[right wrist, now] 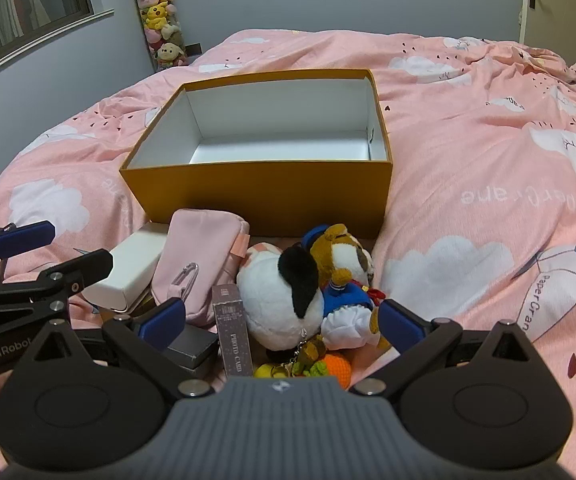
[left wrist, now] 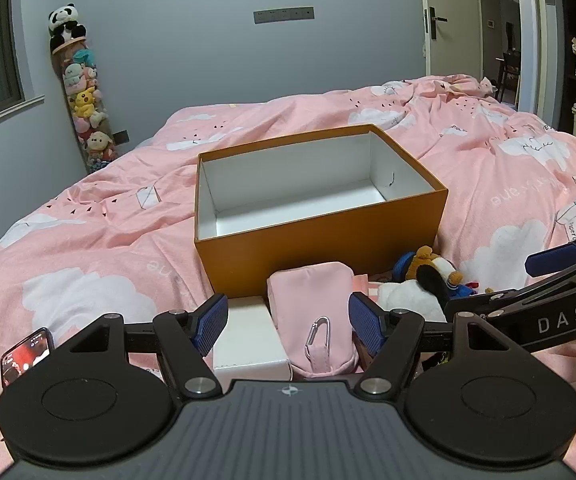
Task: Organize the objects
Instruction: 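Move the left tool toward the white rectangular box in front of the orange box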
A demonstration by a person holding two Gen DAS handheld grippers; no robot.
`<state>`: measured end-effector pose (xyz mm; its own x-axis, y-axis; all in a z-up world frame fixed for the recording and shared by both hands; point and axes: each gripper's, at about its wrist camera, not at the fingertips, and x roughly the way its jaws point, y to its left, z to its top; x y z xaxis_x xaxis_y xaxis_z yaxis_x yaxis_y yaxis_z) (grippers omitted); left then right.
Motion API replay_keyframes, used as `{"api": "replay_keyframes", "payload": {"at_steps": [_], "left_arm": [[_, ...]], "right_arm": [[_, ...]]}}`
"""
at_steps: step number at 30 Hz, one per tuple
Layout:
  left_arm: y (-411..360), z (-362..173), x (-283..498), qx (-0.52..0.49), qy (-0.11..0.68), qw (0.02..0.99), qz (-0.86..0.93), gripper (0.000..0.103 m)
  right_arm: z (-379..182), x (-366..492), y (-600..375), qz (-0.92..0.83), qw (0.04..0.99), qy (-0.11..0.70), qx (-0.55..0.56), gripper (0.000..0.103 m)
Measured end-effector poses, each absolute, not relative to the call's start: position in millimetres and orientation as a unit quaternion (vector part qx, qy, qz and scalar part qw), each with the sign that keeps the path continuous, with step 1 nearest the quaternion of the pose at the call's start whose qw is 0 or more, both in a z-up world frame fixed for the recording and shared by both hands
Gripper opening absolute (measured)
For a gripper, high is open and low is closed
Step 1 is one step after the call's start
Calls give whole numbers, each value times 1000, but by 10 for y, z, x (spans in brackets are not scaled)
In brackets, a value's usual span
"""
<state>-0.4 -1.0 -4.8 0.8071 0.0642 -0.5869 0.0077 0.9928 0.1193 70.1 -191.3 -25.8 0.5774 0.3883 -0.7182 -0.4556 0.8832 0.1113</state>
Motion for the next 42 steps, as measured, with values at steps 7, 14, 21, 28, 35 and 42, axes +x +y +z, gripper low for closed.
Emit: {"api": "replay_keyframes", "payload": {"at_steps": [7,14,21,28,35,42], "left_arm": [[-19,-50,-2,58,311,948,16,80],[-33,-48,5,59,315,947,16,80],[-44,-45,1,60,317,947,13,79],[53,-60,57,38,343,939,-1,76],[343,-132,196,-12,407,913,-20,66],[584,-195,519,-28,466,884,-28,68]], "right_arm": [[-271,687,-1901,237,886,395,-44,102],[-270,686,-1897,237,886,397,-42,102],[-266,691,-1903,238,885,399,-39,102],[-278,731,-1913,245,879,407,-33,102],[-296,812,-1852,275,867,415,-36,89],[-283,1010,-1570,338,835,427,-77,72]]}}
